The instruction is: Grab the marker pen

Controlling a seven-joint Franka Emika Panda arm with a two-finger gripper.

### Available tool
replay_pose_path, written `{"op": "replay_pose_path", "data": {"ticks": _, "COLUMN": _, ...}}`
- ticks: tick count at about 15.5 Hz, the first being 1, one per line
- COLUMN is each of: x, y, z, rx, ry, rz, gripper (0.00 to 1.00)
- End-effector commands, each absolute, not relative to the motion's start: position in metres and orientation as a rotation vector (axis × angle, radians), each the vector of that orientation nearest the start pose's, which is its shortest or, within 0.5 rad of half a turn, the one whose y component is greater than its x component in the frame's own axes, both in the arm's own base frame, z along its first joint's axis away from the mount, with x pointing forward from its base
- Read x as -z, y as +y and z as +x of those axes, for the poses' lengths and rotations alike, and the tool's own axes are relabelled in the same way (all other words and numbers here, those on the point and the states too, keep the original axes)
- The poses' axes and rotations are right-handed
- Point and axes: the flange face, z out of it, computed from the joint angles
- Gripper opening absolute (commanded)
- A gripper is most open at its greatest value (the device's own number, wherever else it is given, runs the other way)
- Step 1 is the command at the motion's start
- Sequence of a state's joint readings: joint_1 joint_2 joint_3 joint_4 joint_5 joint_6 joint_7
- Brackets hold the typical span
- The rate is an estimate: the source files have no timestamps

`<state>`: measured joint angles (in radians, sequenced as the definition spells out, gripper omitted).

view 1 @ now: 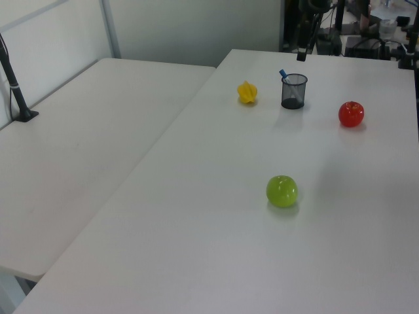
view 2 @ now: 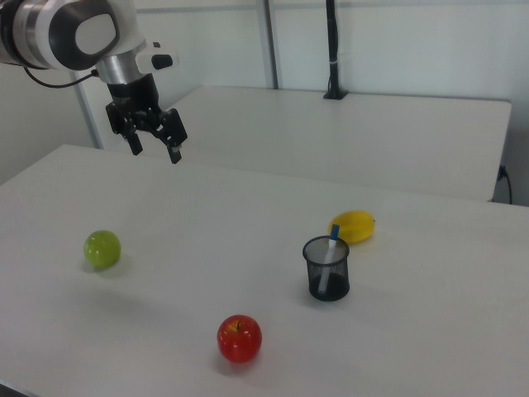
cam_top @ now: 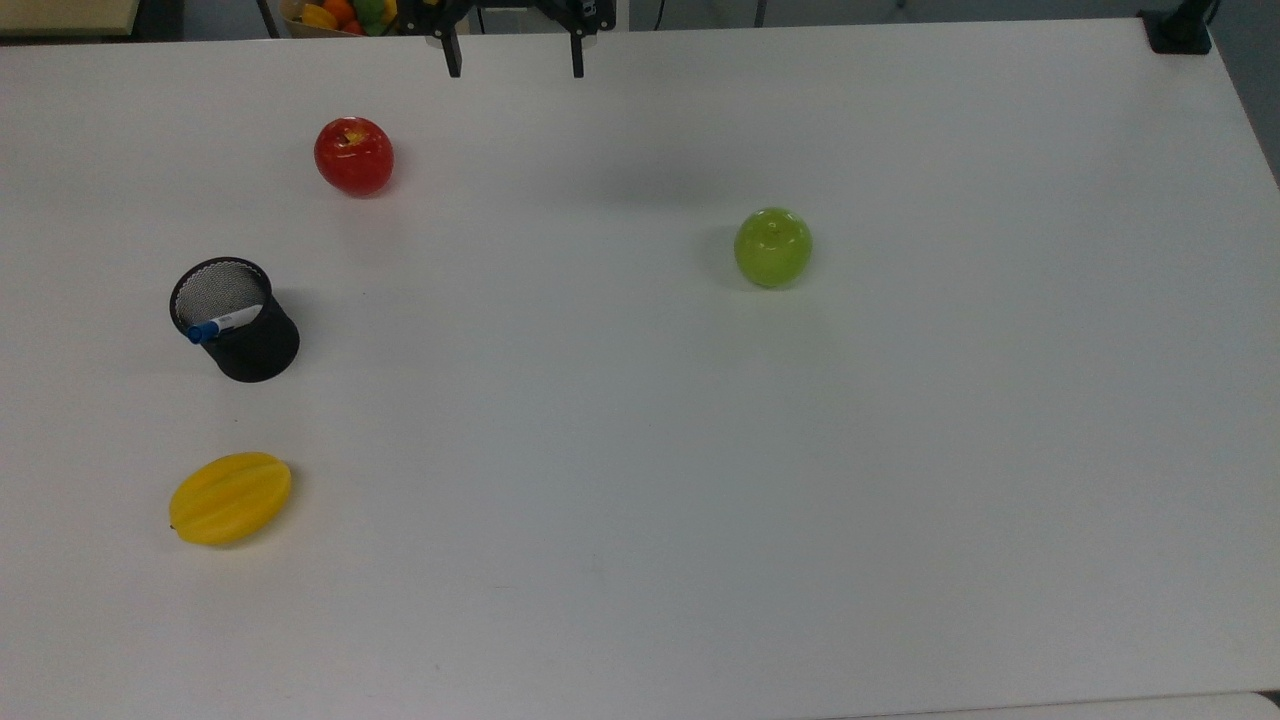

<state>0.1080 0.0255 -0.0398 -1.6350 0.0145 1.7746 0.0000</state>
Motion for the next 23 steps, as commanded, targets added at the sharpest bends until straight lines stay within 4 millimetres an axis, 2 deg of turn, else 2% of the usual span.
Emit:
{"op": "replay_pose_path", "data": {"ticks": 1, "x": -0.600, "y": 0.042, "z": 0.568, "rx": 0.142, "ry": -0.138, "rz": -3.098, "gripper": 1.00}}
{"op": "replay_pose_path", "data": {"ticks": 4, "x": -0.600, "y": 0.034, "z": 0.569, "rx": 0.153, "ry": -0.132, "rz": -3.113, "gripper": 1.00}}
{"op": "replay_pose_path", "data": {"ticks": 5, "x": -0.600, "y": 0.025, "z": 0.570, "rx": 0.163, "ry": -0.113, "rz": -3.115, "gripper": 1.00}}
{"op": "replay_pose_path", "data": {"ticks": 8, "x": -0.604, "y": -0.022, "z": 0.581, "rx": 0.284, "ry": -0.002, "rz": -3.120, "gripper": 1.00}}
{"op": "replay_pose_path", "data": {"ticks": 13, "x": -0.589, "y": -0.092, "z": 0.600, "rx": 0.429, "ry": 0.178, "rz": -3.137, "gripper": 1.00}}
{"op": "replay_pose_path", "data": {"ticks": 17, "x": -0.565, "y": -0.139, "z": 0.612, "rx": 0.539, "ry": 0.271, "rz": -3.173, "gripper": 1.00}}
{"op": "replay_pose_path", "data": {"ticks": 21, "x": -0.538, "y": -0.164, "z": 0.621, "rx": 0.656, "ry": 0.263, "rz": -3.197, "gripper": 1.00}}
{"op": "replay_pose_path", "data": {"ticks": 23, "x": -0.517, "y": -0.166, "z": 0.632, "rx": 0.665, "ry": 0.267, "rz": -3.206, "gripper": 0.95}}
